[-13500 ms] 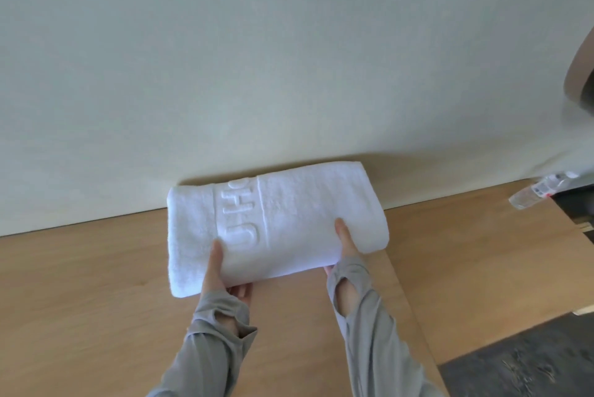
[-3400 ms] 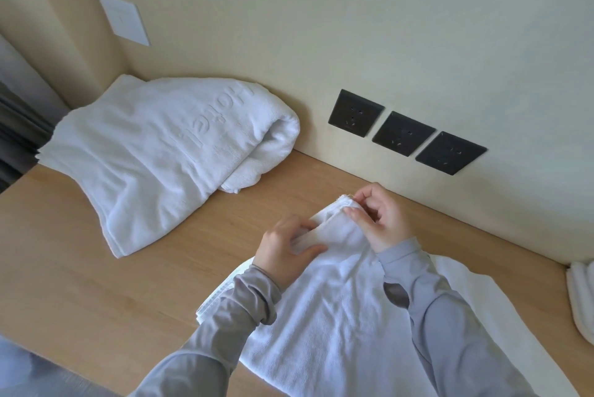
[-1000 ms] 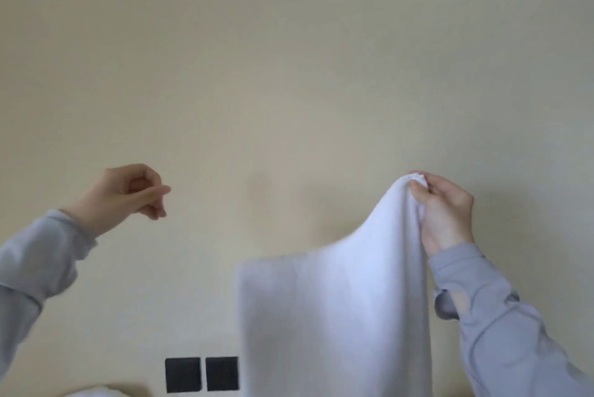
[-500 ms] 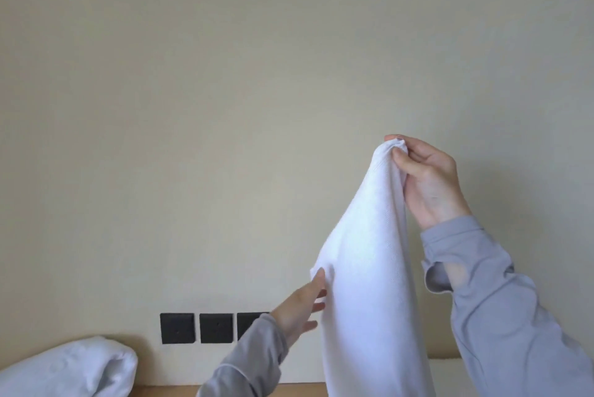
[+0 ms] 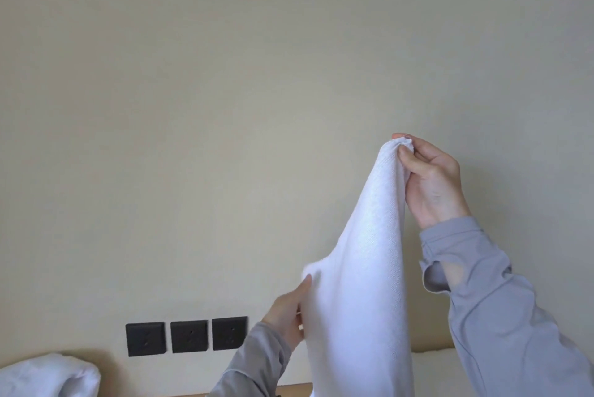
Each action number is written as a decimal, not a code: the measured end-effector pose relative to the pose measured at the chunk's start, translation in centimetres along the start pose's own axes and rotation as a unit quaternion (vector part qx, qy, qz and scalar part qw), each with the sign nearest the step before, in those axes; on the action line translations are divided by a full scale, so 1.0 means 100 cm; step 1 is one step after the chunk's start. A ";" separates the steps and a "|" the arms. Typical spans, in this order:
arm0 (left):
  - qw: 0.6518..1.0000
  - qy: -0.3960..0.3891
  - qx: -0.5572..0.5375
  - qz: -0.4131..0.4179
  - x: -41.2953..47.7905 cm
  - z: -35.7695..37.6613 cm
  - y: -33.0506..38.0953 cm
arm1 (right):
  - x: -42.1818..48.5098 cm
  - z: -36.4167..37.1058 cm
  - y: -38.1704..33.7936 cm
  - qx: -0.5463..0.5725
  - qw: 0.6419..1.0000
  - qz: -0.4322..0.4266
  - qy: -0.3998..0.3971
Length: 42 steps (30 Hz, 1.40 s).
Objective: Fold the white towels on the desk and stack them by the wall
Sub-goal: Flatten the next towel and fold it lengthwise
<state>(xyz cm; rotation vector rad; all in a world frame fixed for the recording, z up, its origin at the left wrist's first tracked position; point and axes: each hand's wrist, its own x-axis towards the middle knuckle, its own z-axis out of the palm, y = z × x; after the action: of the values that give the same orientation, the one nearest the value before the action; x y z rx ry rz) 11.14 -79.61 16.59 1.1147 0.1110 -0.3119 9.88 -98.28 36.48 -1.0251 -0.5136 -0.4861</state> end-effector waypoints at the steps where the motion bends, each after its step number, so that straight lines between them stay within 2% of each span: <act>1: 0.999 0.013 -0.032 0.019 0.000 -0.003 0.005 | 0.000 -0.003 -0.001 -0.003 1.000 -0.005 0.008; 4: 0.993 0.050 -0.069 0.082 -0.011 -0.020 0.038 | 0.001 -0.018 -0.006 -0.008 0.999 -0.024 0.036; 7: 0.973 0.079 -0.033 0.215 -0.030 -0.037 0.082 | 0.006 -0.036 -0.016 -0.055 0.993 -0.056 0.091; 10: 0.929 0.117 0.019 0.350 -0.056 -0.029 0.128 | 0.010 -0.048 -0.025 -0.122 0.981 -0.076 0.127; 13: 0.881 0.136 0.083 0.446 -0.077 -0.004 0.170 | 0.010 -0.053 -0.036 -0.129 0.977 -0.095 0.141; 19: 0.775 0.151 0.143 0.596 -0.122 0.027 0.222 | 0.008 -0.053 -0.065 -0.087 0.961 -0.198 0.174; 21: 0.756 0.158 0.163 0.614 -0.128 0.023 0.232 | 0.009 -0.048 -0.062 -0.083 0.959 -0.212 0.169; 22: 0.760 0.167 0.170 0.605 -0.125 0.019 0.236 | 0.010 -0.043 -0.054 -0.092 0.961 -0.203 0.167; 25: 0.800 0.200 0.161 0.541 -0.115 0.003 0.229 | 0.010 -0.029 -0.020 -0.106 0.971 -0.133 0.168; 27: 0.812 0.208 0.161 0.522 -0.110 -0.012 0.218 | 0.008 -0.031 -0.005 -0.100 0.975 -0.110 0.164; 34: 0.813 0.196 0.179 0.518 -0.120 -0.006 0.209 | 0.004 -0.047 -0.017 -0.122 0.976 -0.107 0.149; 42: 0.813 0.099 0.177 0.546 -0.139 0.055 0.193 | 0.016 -0.075 -0.086 -0.169 0.963 -0.135 0.159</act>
<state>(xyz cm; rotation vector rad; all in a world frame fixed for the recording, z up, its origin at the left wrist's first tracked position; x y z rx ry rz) 3.35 -74.08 39.11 1.3995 -0.4261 0.8573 7.24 -108.95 40.07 -1.1783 -0.2864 -0.9889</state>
